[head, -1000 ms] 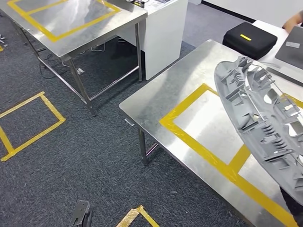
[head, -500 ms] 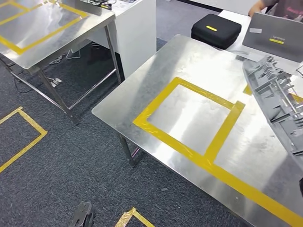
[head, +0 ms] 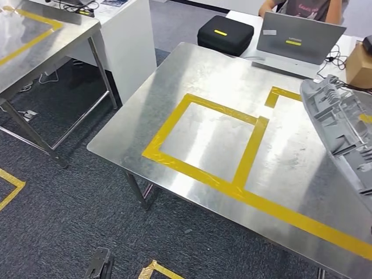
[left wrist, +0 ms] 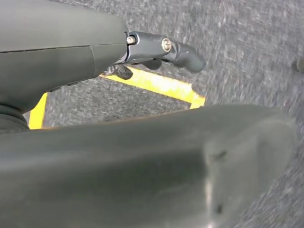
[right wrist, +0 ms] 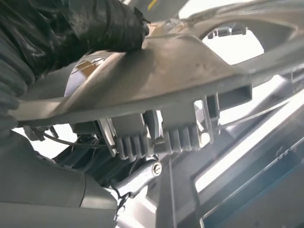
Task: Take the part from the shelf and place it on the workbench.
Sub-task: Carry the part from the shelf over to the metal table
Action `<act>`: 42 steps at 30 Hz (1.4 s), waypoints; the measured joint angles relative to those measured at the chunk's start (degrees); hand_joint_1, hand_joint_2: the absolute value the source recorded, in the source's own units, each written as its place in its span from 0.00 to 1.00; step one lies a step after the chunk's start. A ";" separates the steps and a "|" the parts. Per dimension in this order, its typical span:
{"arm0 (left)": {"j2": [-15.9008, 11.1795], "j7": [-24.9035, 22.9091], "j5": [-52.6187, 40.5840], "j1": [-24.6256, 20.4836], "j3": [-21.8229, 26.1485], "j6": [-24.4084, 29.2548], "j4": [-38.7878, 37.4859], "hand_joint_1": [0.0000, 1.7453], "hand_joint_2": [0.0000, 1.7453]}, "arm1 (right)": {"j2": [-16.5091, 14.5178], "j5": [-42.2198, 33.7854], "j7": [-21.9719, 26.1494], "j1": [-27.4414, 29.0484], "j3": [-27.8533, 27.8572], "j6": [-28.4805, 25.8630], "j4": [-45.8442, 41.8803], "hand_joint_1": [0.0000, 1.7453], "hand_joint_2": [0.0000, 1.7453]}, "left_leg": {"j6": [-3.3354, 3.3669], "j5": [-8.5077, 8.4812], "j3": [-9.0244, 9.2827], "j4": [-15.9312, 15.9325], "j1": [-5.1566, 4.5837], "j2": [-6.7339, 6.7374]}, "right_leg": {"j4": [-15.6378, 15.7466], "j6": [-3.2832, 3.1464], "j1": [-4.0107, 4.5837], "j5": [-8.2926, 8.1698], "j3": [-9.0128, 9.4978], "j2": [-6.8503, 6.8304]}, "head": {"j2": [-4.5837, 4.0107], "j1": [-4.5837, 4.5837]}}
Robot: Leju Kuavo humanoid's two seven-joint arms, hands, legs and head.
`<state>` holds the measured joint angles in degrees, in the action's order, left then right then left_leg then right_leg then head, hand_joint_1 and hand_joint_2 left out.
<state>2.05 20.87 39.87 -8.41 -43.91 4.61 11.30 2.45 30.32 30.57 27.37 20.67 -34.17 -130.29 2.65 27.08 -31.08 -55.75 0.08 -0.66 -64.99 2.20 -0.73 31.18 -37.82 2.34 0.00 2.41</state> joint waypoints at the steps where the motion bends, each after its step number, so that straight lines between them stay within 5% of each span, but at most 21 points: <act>1: 0.02 0.01 -0.02 0.14 0.00 -0.03 0.00 0.00 0.00 | -0.03 -0.01 0.04 -0.12 0.10 0.02 0.01 1.00 1.00 | 0.07 0.01 -0.01 0.03 -0.04 0.87 | -3.91 0.27 -0.07 1.82 -1.87 -1.19 | 0.00 0.09; 3: 0.06 0.00 -0.03 0.36 0.00 -0.04 0.00 0.00 0.00 | -0.12 -0.01 0.06 -0.12 0.23 0.04 0.03 1.00 1.00 | 0.00 0.16 0.01 0.00 -0.07 2.59 | -8.52 0.81 -0.31 3.09 -3.93 -1.99 | 0.00 0.08; 4: 0.08 0.00 -0.03 0.38 0.00 -0.04 0.00 0.00 0.00 | -0.16 -0.02 0.05 -0.09 0.29 0.05 0.04 1.00 1.00 | -0.11 0.25 0.07 -0.03 -0.04 3.39 | -7.71 1.03 -0.44 2.17 -3.37 -2.23 | 0.00 0.08; 6: 0.15 0.00 -0.03 0.33 0.00 -0.05 0.00 0.00 0.00 | -0.23 -0.01 0.04 -0.11 0.33 0.05 0.05 1.00 1.00 | -0.61 0.60 0.30 -0.25 0.05 4.80 | -0.05 1.36 -0.61 -1.27 0.94 -3.95 | 0.00 0.08; 8: 0.15 0.00 -0.03 0.25 0.00 -0.07 0.00 0.00 0.00 | -0.27 -0.01 0.06 -0.15 0.34 0.07 0.08 1.00 1.00 | -1.33 1.08 0.50 -0.72 -0.12 5.89 | 6.58 1.02 -0.43 -3.23 4.93 -5.61 | 0.00 0.03; 11: 0.14 0.00 -0.03 0.11 0.00 -0.06 0.01 0.00 0.00 | -0.39 -0.01 0.06 -0.02 0.45 0.08 0.13 1.00 1.00 | -2.10 1.42 0.77 -1.05 -0.24 7.18 | 7.53 -0.18 -0.14 -3.37 5.50 -4.62 | 0.00 -0.04; 14: 0.18 0.00 -0.03 -0.07 0.00 -0.07 0.02 0.00 0.00 | -0.49 0.02 0.08 0.02 0.65 0.08 0.13 1.00 1.00 | -2.99 4.24 -0.44 -4.69 0.19 4.19 | 7.58 -1.19 -0.37 -3.60 5.44 -2.98 | 0.00 -0.21; 16: 0.15 0.00 -0.03 0.10 0.00 -0.07 0.02 0.00 0.00 | -0.55 0.03 0.08 -0.08 0.67 0.08 0.14 1.00 1.00 | -3.12 8.18 -3.82 -12.39 0.29 1.62 | 7.57 -1.63 -0.34 -3.67 5.38 -1.80 | 0.00 -0.32; 18: 0.15 0.00 -0.03 0.38 0.00 -0.07 0.01 0.00 0.00 | -0.62 0.03 0.09 -0.08 0.67 0.08 0.14 1.00 1.00 | -2.87 9.90 -6.71 -18.36 0.25 1.17 | 7.51 -1.81 -0.12 -3.70 5.34 -0.28 | 0.00 -0.31; 20: 0.16 0.00 -0.03 0.44 0.00 -0.07 0.01 0.00 0.00 | -0.70 0.04 0.09 -0.06 0.67 0.08 0.14 1.00 1.00 | -2.17 7.04 -5.93 -15.91 0.13 0.75 | 7.43 -1.83 0.13 -3.71 5.41 1.40 | 0.00 -0.31; 23: -0.05 0.00 -0.03 0.38 0.00 -0.05 0.00 0.00 0.00 | -0.77 -0.07 -0.14 -0.12 0.67 0.37 0.15 1.00 1.00 | -0.63 1.55 -1.23 -4.67 -0.16 -2.74 | 7.31 -1.64 0.23 -3.79 5.31 3.67 | 0.00 -0.27; 25: -0.19 0.01 -0.03 0.43 0.00 -0.08 0.00 0.00 0.00 | -0.89 -0.58 -0.82 -0.17 0.78 1.64 0.16 1.00 1.00 | -0.27 1.23 -0.12 -2.07 -0.28 -3.90 | 7.33 -1.09 -0.05 -4.03 4.87 5.04 | 0.00 -0.29; 27: -0.08 0.10 -0.06 0.38 0.01 -0.16 0.01 0.00 0.00 | -1.15 -1.20 -1.49 -0.13 1.36 4.15 0.18 1.00 1.00 | -0.33 0.93 0.13 -1.28 -0.24 -2.73 | 7.39 -0.41 -0.27 -4.18 4.36 5.75 | 0.00 -0.33; 29: 0.01 0.30 -0.14 0.33 0.07 -0.23 0.01 0.00 0.00 | -1.47 -1.51 -2.06 -0.39 2.48 7.90 0.36 1.00 1.00 | -0.15 0.47 0.49 -0.27 0.02 -1.40 | 5.16 0.13 -0.10 -2.61 2.93 2.82 | 0.00 -0.15; 31: -0.05 0.48 -0.25 0.53 0.19 -0.23 0.00 0.00 0.00 | -1.68 -1.60 -3.02 -1.04 3.54 11.84 0.78 1.00 1.00 | 0.04 0.30 0.61 0.11 0.08 -0.10 | -1.46 0.67 -0.05 1.00 -0.32 -1.02 | 0.00 0.00; 33: -0.08 0.58 -0.33 0.80 0.33 -0.24 0.00 0.00 0.00 | -1.76 -1.55 -3.96 -1.29 4.34 14.23 1.41 1.00 1.00 | 0.05 0.34 0.51 0.05 0.08 1.02 | -7.85 1.22 -0.34 3.32 -3.24 -2.01 | 0.00 0.04; 34: -0.07 0.61 -0.37 0.88 0.37 -0.25 0.00 0.00 0.00 | -1.80 -1.53 -4.22 -1.26 4.69 14.73 1.74 1.00 1.00 | -0.01 0.38 0.50 0.02 0.10 1.44 | -8.42 1.45 -0.52 2.98 -3.36 -2.14 | 0.00 0.03; 38: -0.03 0.72 -0.49 0.88 0.44 -0.34 0.00 0.00 0.00 | -1.92 -1.49 -4.48 -1.49 5.83 15.14 2.53 1.00 1.00 | -1.04 1.04 0.60 -0.74 0.09 2.38 | 5.13 1.74 -0.88 -2.77 4.50 -3.28 | 0.00 0.09; 42: -0.08 0.77 -0.63 0.82 0.78 -0.35 0.00 0.00 0.00 | -2.11 -1.47 -4.53 -1.52 6.36 15.32 2.98 1.00 1.00 | -2.10 1.45 0.46 -1.48 -0.11 2.63 | 7.17 -0.04 -0.71 -2.89 5.78 -2.99 | 0.00 0.05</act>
<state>1.97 21.64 39.24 -7.59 -43.13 4.26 11.30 0.34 28.85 26.03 25.84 27.03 -18.85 -127.31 0.55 28.53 -30.63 -57.23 -0.03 1.97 -57.82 2.16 -1.44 28.29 -32.04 -0.65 0.00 2.46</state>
